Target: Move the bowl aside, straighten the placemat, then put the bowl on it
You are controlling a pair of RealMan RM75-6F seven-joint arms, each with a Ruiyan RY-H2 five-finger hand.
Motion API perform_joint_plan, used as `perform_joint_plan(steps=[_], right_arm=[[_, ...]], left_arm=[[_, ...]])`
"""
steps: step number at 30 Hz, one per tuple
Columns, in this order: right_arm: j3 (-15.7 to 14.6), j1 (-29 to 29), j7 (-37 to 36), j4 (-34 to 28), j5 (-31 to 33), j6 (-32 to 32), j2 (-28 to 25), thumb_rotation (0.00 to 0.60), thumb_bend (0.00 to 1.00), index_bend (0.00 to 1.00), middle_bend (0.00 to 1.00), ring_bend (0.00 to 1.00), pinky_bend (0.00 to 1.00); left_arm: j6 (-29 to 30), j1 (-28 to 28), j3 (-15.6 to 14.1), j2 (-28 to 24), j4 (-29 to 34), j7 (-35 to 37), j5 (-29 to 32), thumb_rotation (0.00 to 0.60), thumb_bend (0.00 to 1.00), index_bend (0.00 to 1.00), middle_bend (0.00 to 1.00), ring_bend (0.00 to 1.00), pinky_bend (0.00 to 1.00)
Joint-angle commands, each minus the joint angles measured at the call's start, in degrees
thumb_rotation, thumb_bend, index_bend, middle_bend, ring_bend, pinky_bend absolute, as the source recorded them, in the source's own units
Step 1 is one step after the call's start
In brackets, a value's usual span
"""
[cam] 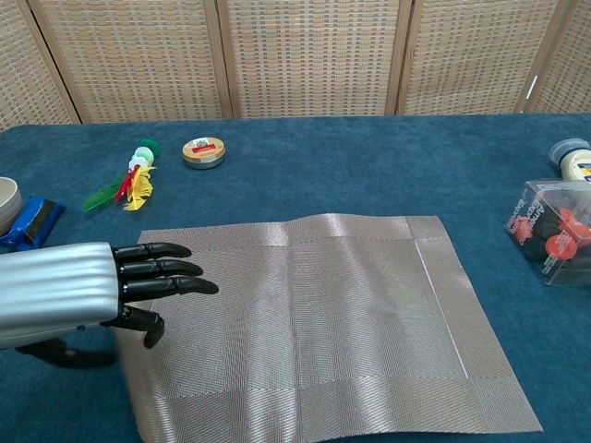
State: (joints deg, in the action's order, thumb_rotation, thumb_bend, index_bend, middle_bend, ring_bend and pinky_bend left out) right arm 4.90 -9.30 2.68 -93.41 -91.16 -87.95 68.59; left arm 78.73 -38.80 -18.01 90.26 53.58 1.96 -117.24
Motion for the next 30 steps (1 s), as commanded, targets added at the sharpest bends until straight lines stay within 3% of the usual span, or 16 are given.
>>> perform_joint_plan(steps=[1,7,12,19,25,30], right_arm=[[-0.05,-0.04,0.10,-0.03,-0.07,0.09,0.05,0.600,0.00,0.04,0.00,0.00,0.00],[-0.21,0.09,0.47,-0.49,-0.41,0.00,0.04,0.600,0.00,0.04,0.00,0.00,0.00],[-0.41,0.22,0.48,-0.75,-0.78,-0.11,-0.05,0.600,0.00,0.04,0.00,0.00,0.00],[-0.53,0.34,0.18,-1.04,-1.29,-0.35,-0.25,0.600,0.00,0.04,0.00,0.00,0.00],[-0.65,0.30,0.15,-1.17,-1.51,-0.12,-0.28,0.600,0.00,0.04,0.00,0.00,0.00],[-0.68,0.24,0.32,-1.20,-1.61,0.03,-0.15,0.600,0.00,0.04,0.00,0.00,0.00]], left_arm=[[1.78,0.55,-0.26,-1.95,0.95,1.31,0.35,0.600,0.00,0.00,0.00,0.00,0.00],[8.25,3.90,0.60,-7.41,3.85,6.78,3.55,0.600,0.00,0.00,0.00,0.00,0.00],[10.58,7.56,4.16,-10.31,5.75,11.48,10.93,0.600,0.00,0.00,0.00,0.00,0.00],[-1.25,11.30,10.21,-15.45,12.17,12.12,29.44,0.600,0.00,0.00,0.00,0.00,0.00],[-10.18,13.18,14.65,-15.90,13.32,9.08,41.90,0.600,0.00,0.01,0.00,0.00,0.00],[-15.28,13.29,17.59,-13.65,9.43,8.66,47.14,0.600,0.00,0.20,0.00,0.00,0.00]])
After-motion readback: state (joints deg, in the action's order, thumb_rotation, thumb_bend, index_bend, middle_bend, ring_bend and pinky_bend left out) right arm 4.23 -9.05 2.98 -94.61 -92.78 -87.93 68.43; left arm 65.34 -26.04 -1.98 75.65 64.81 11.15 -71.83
